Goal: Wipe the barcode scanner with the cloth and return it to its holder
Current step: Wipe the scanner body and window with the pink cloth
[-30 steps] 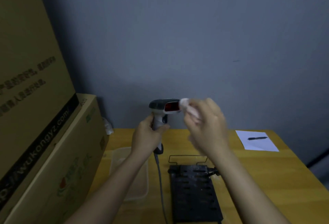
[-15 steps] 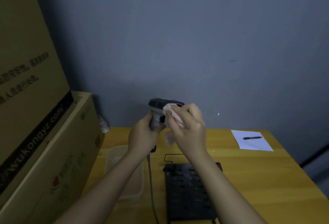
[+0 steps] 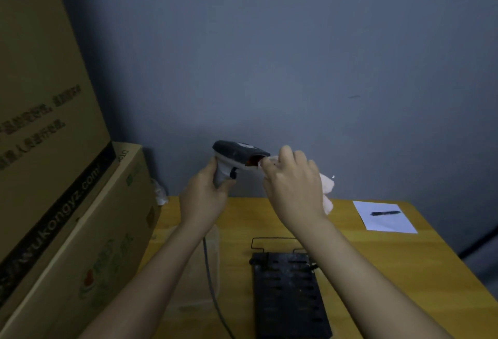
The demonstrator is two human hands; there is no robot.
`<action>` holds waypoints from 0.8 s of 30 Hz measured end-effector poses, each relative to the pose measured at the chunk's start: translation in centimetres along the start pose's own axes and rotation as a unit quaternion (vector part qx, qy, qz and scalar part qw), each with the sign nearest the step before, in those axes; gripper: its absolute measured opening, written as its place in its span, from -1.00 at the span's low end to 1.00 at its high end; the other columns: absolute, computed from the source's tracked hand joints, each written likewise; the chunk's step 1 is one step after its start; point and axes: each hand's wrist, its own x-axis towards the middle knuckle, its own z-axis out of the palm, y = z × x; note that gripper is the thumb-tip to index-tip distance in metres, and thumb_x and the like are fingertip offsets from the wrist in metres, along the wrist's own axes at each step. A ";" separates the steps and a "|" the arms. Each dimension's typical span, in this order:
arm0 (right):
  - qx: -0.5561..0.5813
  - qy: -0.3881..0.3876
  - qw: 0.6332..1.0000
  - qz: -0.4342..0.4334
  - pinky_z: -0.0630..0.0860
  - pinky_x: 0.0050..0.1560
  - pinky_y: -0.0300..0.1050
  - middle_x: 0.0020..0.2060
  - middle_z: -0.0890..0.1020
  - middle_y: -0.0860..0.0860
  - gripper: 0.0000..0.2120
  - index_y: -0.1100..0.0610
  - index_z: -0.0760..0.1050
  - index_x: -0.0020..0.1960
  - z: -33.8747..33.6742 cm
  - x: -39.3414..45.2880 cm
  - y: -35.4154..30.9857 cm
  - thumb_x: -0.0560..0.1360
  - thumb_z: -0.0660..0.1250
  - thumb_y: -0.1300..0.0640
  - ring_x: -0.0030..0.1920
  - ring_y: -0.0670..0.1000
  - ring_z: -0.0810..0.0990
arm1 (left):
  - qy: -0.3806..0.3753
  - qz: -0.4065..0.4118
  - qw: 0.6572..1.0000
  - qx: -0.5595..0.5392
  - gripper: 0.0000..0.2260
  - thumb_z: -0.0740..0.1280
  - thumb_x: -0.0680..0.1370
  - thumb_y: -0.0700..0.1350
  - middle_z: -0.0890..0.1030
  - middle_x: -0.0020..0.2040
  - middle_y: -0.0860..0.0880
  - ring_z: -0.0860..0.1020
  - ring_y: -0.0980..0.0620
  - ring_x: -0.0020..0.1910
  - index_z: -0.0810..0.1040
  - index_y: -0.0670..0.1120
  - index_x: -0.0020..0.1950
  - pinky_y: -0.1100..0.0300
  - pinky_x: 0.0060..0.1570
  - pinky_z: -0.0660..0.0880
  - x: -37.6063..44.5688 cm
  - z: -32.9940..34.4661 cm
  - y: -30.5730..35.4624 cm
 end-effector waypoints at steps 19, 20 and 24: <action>0.362 0.134 0.900 0.201 0.40 -0.32 -0.21 -0.22 0.43 -0.03 -0.86 0.08 0.57 -0.03 -0.2 -2.0 0.8 0.42 0.40 0.21 -0.20 -0.05 0.43 | -0.030 -0.065 0.984 -0.161 -0.67 0.38 0.47 -0.03 0.55 0.04 0.12 0.46 0.14 0.06 0.49 0.03 0.23 0.18 -0.01 0.36 0.1 0.3 1.1; 0.321 0.159 0.918 0.171 0.33 -0.31 -0.23 -0.23 0.41 -0.03 -0.84 0.11 0.59 -0.01 -0.4 -1.6 0.6 0.41 0.39 0.22 -0.21 -0.04 0.37 | -0.033 -0.062 0.984 -0.161 -0.67 0.37 0.47 -0.02 0.55 0.06 0.12 0.46 0.15 0.07 0.49 0.04 0.23 0.18 -0.01 0.36 -0.1 0.3 1.2; 0.228 0.209 0.949 0.058 0.29 -0.30 -0.15 -0.21 0.49 0.12 -0.81 0.14 0.59 0.04 -0.2 -0.6 0.5 0.43 0.33 0.22 -0.22 0.00 0.30 | -0.040 -0.041 0.987 -0.150 -0.72 0.38 0.46 0.01 0.56 -0.06 0.24 0.50 0.17 0.00 0.49 0.12 0.16 0.26 -0.18 0.43 -0.6 0.5 1.4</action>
